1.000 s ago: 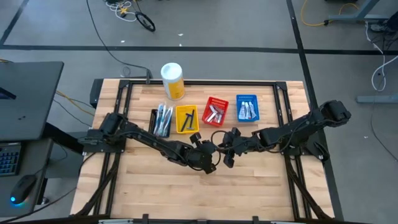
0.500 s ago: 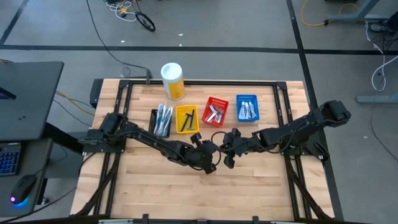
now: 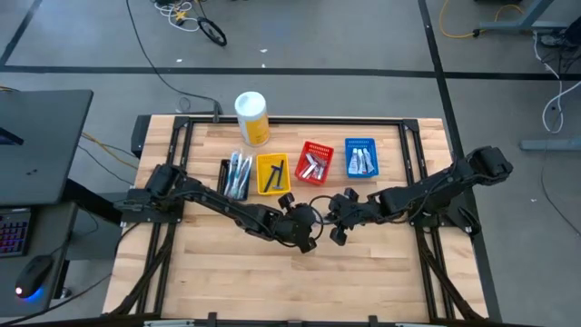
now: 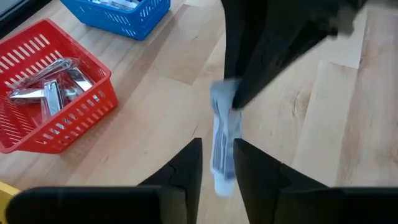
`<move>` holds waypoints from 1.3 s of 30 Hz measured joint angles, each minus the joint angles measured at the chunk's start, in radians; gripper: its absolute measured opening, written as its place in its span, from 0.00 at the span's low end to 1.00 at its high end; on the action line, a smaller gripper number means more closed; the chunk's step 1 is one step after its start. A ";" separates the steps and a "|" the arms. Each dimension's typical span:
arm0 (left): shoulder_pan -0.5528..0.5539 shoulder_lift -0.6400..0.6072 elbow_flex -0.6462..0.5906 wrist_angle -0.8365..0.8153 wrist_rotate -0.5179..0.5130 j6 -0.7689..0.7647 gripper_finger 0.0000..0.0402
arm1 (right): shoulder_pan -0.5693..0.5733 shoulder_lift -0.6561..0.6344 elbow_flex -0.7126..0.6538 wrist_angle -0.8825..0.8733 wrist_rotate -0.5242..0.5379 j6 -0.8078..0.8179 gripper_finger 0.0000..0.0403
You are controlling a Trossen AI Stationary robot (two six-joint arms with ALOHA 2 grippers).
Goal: Pick & Place Travel size toiletries
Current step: Put the white toothpaste into the blue bin, then return to Home Position
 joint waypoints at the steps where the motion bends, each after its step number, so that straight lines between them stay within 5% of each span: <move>1: 0.000 0.000 0.000 0.000 0.000 0.000 0.26 | 0.000 -0.014 0.000 -0.020 0.000 0.002 0.07; 5: 0.001 0.000 0.000 0.001 -0.002 -0.001 0.27 | -0.002 -0.121 0.032 -0.208 0.076 -0.026 0.07; 14: 0.003 0.000 0.000 0.010 -0.009 -0.002 0.27 | -0.029 -0.377 0.041 -0.580 0.616 0.059 0.07; 27: 0.032 0.000 0.000 0.008 -0.007 0.005 0.27 | -0.258 -0.387 -0.277 -0.347 0.710 0.115 0.08; 39: 0.042 -0.005 0.000 -0.011 -0.016 0.050 0.27 | -0.498 -0.387 -0.302 -0.167 0.517 -0.093 0.26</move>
